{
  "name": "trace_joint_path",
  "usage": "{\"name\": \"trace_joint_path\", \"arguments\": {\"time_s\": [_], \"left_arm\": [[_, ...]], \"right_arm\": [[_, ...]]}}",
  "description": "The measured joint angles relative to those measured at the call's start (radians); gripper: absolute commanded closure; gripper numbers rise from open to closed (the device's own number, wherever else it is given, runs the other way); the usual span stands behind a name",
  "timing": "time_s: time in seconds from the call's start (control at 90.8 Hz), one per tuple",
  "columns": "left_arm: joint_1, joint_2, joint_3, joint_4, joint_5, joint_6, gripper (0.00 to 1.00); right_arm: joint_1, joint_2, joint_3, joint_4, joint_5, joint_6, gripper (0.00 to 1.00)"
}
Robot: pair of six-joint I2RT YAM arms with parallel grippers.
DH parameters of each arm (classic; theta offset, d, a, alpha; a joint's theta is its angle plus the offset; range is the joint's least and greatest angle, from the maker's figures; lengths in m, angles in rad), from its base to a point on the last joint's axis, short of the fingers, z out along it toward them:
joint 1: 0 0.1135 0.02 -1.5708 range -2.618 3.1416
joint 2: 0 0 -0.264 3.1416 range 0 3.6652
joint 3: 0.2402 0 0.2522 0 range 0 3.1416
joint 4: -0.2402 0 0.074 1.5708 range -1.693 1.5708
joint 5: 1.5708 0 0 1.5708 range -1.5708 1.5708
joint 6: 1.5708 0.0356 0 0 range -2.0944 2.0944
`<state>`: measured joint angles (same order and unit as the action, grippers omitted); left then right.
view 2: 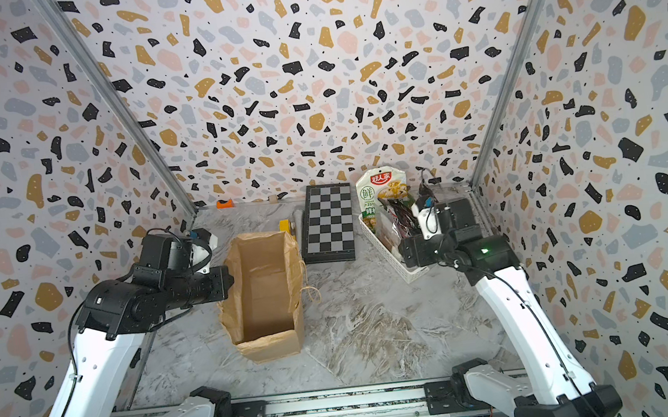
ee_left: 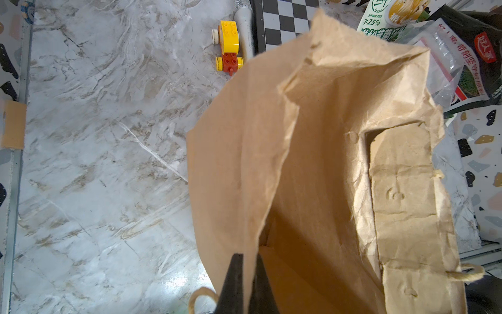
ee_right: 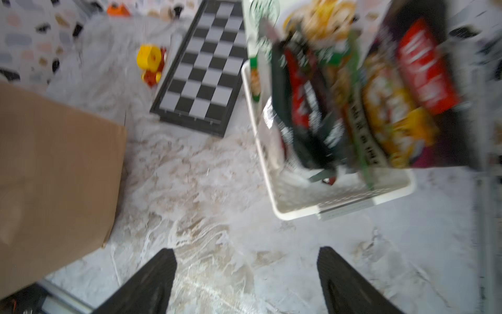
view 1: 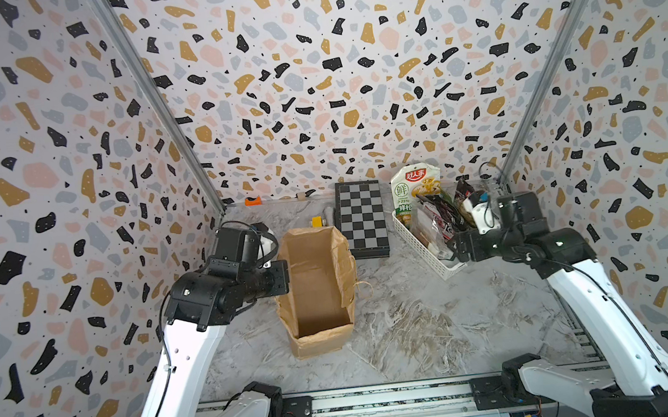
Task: Place the condiment packets inside the bag
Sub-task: Pick up the condiment packet from the storage box.
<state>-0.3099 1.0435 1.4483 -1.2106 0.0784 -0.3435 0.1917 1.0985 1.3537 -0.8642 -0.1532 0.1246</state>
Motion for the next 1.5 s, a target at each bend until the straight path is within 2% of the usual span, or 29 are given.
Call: {"name": "trace_joint_path", "arguments": {"time_s": [0.11,0.242,0.441,0.606,0.65,0.782,0.925,0.969,1.178,1.498], "left_arm": [[0.0,-0.003,-0.017,0.018,0.014,-0.008,1.0],[0.0,-0.011,-0.037,0.026,0.031,-0.011,1.0],[0.0,-0.023,-0.039,0.03,0.047,-0.011,1.0],[0.0,-0.025,-0.044,0.033,0.052,-0.011,1.0],[0.0,-0.024,-0.05,0.035,0.053,-0.011,1.0],[0.0,-0.024,-0.055,0.036,0.053,-0.011,1.0],[0.0,-0.023,-0.055,0.037,0.053,-0.011,1.0],[0.0,-0.023,-0.055,0.037,0.053,-0.011,1.0],[0.0,-0.022,-0.063,0.046,0.053,-0.015,1.0],[0.0,-0.003,-0.068,0.09,0.089,-0.051,1.0]], "right_arm": [[-0.114,0.067,0.116,0.0,0.052,-0.021,0.1],[-0.167,0.232,0.201,0.016,0.057,-0.057,0.1],[-0.217,0.476,0.213,0.05,0.019,-0.111,0.13],[-0.238,0.56,0.203,0.085,0.001,-0.134,0.18],[-0.244,0.56,0.192,0.105,-0.007,-0.138,0.22],[-0.253,0.56,0.149,0.184,-0.034,-0.151,0.47],[-0.256,0.555,0.08,0.28,-0.038,-0.174,0.91],[-0.257,0.544,0.05,0.315,-0.029,-0.188,1.0],[-0.258,0.418,-0.075,0.409,0.018,-0.241,1.0],[-0.258,0.127,-0.053,0.396,0.024,-0.237,1.0]]}}
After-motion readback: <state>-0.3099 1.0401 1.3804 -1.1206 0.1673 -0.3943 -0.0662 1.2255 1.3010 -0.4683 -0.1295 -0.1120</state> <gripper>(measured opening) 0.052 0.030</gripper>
